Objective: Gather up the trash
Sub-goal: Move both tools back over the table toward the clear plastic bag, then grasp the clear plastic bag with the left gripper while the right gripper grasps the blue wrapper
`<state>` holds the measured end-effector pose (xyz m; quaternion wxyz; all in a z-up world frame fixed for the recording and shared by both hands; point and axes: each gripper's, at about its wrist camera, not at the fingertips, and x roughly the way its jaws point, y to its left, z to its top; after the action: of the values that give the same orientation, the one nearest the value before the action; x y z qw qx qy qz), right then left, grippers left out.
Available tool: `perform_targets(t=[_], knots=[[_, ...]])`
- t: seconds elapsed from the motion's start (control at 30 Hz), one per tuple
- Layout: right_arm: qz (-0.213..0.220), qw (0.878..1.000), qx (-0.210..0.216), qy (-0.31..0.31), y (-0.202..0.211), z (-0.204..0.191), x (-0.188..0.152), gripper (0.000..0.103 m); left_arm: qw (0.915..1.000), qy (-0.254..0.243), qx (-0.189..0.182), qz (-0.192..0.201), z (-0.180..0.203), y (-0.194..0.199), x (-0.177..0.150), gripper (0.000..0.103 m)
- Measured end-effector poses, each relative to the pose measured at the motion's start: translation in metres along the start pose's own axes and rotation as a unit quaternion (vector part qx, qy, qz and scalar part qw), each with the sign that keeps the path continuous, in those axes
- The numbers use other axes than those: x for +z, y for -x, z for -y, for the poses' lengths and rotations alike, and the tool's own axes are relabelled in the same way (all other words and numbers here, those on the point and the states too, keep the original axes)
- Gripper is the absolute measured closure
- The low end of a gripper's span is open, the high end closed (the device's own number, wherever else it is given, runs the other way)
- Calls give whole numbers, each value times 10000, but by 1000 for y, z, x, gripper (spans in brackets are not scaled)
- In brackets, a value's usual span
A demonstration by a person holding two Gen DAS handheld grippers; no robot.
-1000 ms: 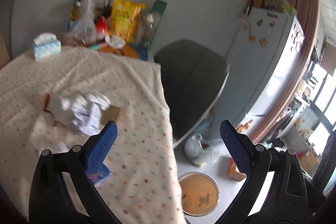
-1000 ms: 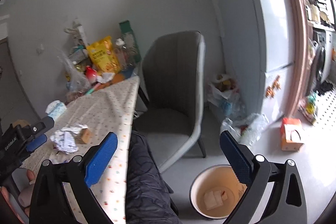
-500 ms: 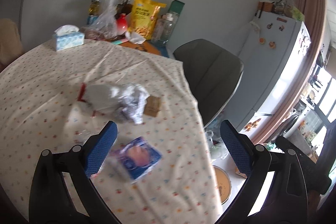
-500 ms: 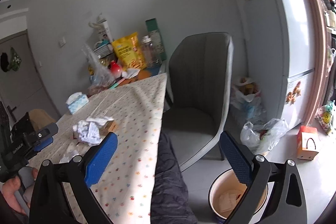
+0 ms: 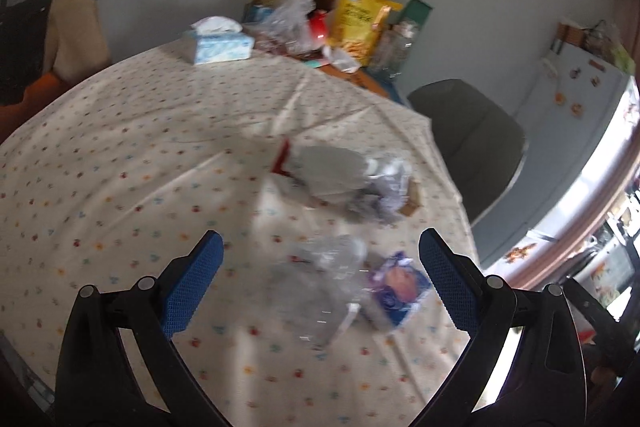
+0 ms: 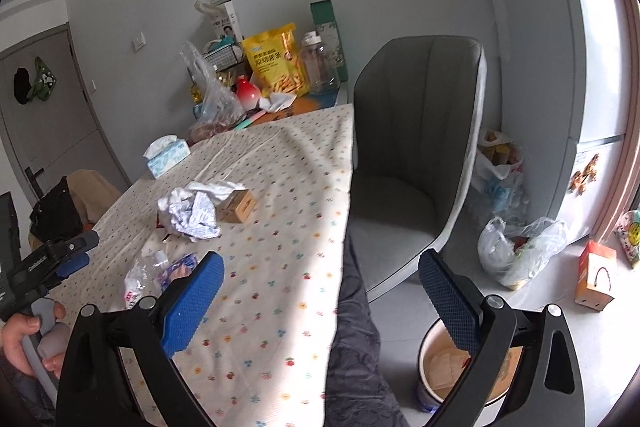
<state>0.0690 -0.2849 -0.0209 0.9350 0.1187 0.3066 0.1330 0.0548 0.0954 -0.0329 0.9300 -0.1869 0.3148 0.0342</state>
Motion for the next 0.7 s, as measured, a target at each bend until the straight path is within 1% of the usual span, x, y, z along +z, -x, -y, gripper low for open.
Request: perform_targets(t=[0.13,0.23,0.3,0.43,0.53,0.63,0.7], knots=[[-122,9999,30,42,-9,-7,-2,8,9996,73,125,-242,-10,-13,-3,6],[-283,9996,38,50,-18,-14,-4,8,9988,150,15,-463,-11,-24,-8,6],[-377,9992,112,37,-24,-17,-6,8,9983,82,5,-572,-6,-32,-12,6],[-508,9985,183,57,-34,-23,-11,8,9964,-201,150,-811,7,-49,-22,6],[-551,9981,274,97,-38,-27,-15,8,9946,-241,219,-980,10,-62,-26,6],[-591,9977,314,99,-40,-30,-19,8,9936,-258,254,-1074,10,-71,-26,6],[-607,9976,333,72,-42,-30,-20,8,9934,-289,333,-1057,11,-74,-26,6]])
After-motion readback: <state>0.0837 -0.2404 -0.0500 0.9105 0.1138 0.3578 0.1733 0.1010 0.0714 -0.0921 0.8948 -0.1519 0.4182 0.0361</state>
